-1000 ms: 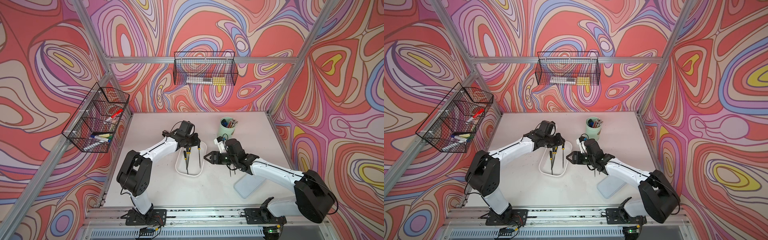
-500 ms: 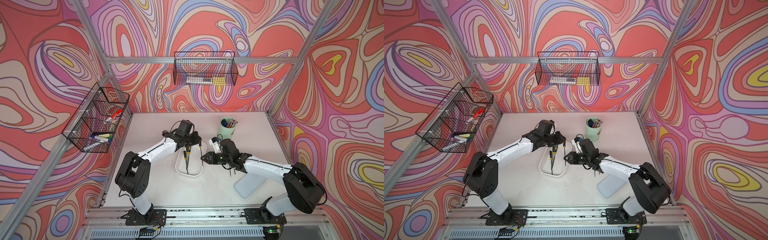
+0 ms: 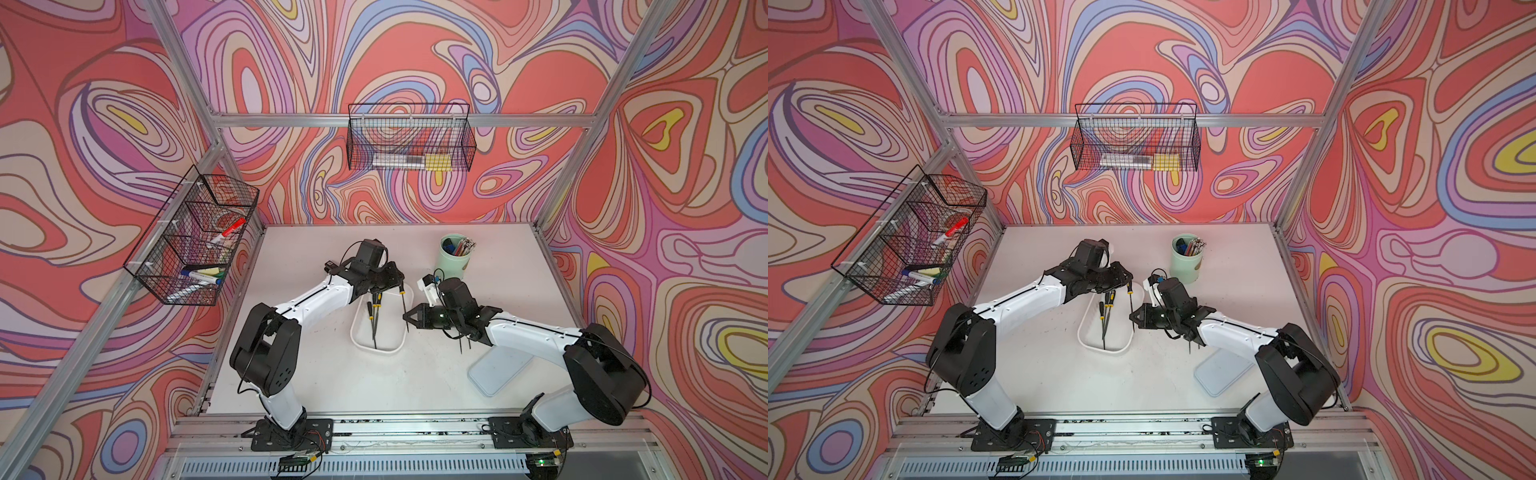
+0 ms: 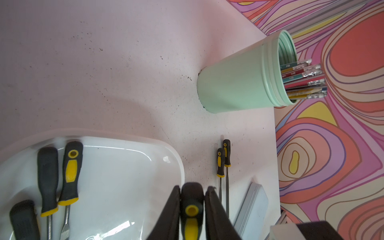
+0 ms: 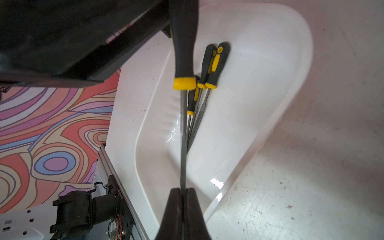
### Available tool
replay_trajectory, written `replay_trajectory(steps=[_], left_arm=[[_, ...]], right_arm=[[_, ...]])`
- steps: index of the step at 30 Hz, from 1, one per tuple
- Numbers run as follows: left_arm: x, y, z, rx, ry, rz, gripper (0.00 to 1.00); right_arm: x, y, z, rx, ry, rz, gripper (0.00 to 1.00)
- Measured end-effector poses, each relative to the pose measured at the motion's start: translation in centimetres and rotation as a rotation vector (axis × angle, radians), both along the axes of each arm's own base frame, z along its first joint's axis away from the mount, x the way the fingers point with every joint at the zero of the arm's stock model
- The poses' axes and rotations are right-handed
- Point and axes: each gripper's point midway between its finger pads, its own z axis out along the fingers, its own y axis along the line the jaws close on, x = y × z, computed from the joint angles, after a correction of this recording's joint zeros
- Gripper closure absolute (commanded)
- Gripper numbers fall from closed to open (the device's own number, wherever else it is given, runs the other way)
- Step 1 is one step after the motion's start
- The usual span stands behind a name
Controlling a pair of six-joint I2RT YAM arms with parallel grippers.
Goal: Take the file tool out of the storage box
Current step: Pick up the file tool from the storage box, then place the file tool at the center of the board.
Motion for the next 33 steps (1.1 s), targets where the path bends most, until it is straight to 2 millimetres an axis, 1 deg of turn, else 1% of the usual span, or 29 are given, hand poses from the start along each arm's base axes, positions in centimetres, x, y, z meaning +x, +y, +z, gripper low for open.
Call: replay_trajectory(steps=[1, 2, 3, 6, 8, 10, 14, 18, 21, 29, 33], left_arm=[[-0.1, -0.1, 0.0, 0.0, -0.001, -0.008, 0.39], [-0.1, -0.1, 0.0, 0.003, -0.006, -0.019, 0.28], [-0.3, -0.1, 0.0, 0.012, -0.013, -0.036, 0.18], [-0.6, 0.1, 0.0, 0.063, -0.021, -0.075, 0.02], [-0.9, 0.5, 0.0, 0.102, -0.03, -0.095, 0.01], [-1.2, 1.2, -0.2, 0.15, -0.037, -0.109, 0.01], [-1.8, 2.9, -0.6, 0.258, -0.051, -0.113, 0.01], [-2.1, 4.4, -0.7, 0.34, -0.07, -0.109, 0.01], [-2.5, 5.1, -1.0, 0.377, -0.075, -0.109, 0.01], [-3.3, 6.4, -2.0, 0.437, -0.069, -0.114, 0.01], [-3.5, 6.6, -2.2, 0.446, -0.066, -0.116, 0.01]], right_arm=[[0.0, -0.3, -0.2, -0.016, 0.0, -0.011, 1.0], [0.1, -0.7, -0.3, -0.046, 0.0, -0.03, 1.0], [0.2, -1.4, -0.5, -0.092, 0.0, -0.057, 1.0], [0.8, -3.3, -0.1, -0.214, -0.018, -0.136, 1.0], [1.2, -4.6, 0.4, -0.282, -0.031, -0.188, 1.0], [1.3, -6.2, 0.4, -0.355, -0.034, -0.236, 1.0], [0.7, -9.4, -1.0, -0.512, -0.003, -0.305, 1.0], [-0.1, -11.6, -2.2, -0.625, 0.037, -0.344, 1.0], [-0.5, -12.5, -3.2, -0.67, 0.065, -0.36, 1.0], [-1.9, -13.7, -7.0, -0.762, 0.157, -0.362, 1.0], [-2.2, -14.0, -7.6, -0.773, 0.171, -0.364, 1.0]])
